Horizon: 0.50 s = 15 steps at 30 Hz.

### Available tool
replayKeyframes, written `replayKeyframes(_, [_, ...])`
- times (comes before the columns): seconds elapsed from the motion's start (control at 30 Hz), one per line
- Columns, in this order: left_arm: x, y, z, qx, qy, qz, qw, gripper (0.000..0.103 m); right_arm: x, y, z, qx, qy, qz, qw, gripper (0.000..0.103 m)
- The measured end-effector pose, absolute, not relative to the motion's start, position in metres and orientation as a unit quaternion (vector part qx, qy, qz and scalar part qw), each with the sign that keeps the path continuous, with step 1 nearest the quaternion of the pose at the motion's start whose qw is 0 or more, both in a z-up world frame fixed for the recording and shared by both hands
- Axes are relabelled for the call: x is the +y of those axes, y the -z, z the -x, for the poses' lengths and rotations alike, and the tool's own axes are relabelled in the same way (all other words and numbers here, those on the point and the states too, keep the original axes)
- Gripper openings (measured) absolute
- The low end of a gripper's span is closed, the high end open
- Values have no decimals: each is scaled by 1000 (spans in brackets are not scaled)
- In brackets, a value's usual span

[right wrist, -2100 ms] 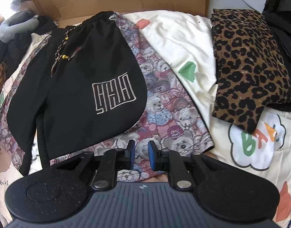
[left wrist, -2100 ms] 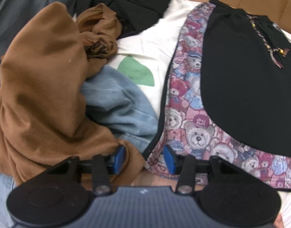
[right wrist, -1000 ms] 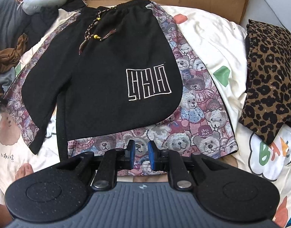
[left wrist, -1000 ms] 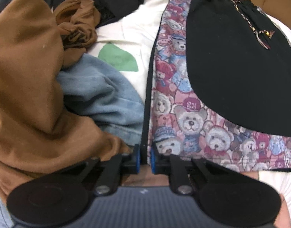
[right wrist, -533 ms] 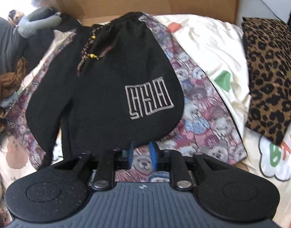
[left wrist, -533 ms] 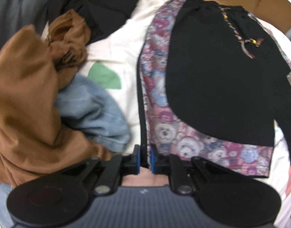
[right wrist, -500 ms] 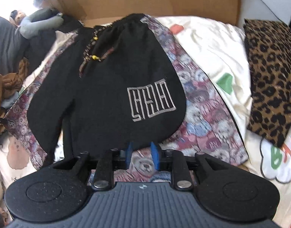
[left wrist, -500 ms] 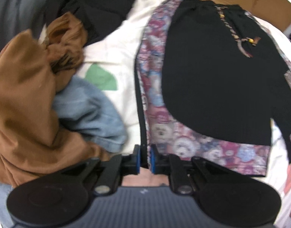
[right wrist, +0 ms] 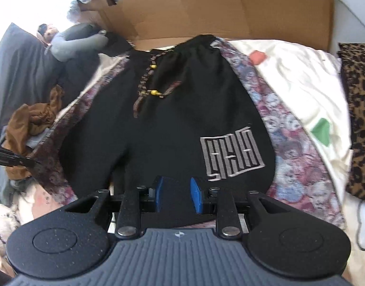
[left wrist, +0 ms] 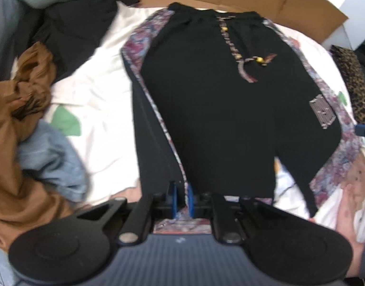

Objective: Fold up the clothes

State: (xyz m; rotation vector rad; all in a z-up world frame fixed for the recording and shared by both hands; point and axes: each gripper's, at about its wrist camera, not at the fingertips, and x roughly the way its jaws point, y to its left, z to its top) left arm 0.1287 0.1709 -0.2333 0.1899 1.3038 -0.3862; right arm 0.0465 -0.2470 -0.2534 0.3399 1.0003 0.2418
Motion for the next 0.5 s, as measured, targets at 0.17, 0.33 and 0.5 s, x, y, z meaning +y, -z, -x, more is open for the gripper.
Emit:
replayKeyframes(0.17, [146, 222, -128, 602, 197, -74, 770, 9, -231, 252, -50, 466, -150, -175, 854, 32])
replayKeyframes(0.33, [113, 215, -130, 606, 215, -71, 763, 9, -214, 244, -55, 452, -188, -172, 855, 32])
replayKeyframes(0.5, [77, 212, -131, 608, 235, -71, 755, 9, -198, 235, -64, 447, -225, -157, 852, 32])
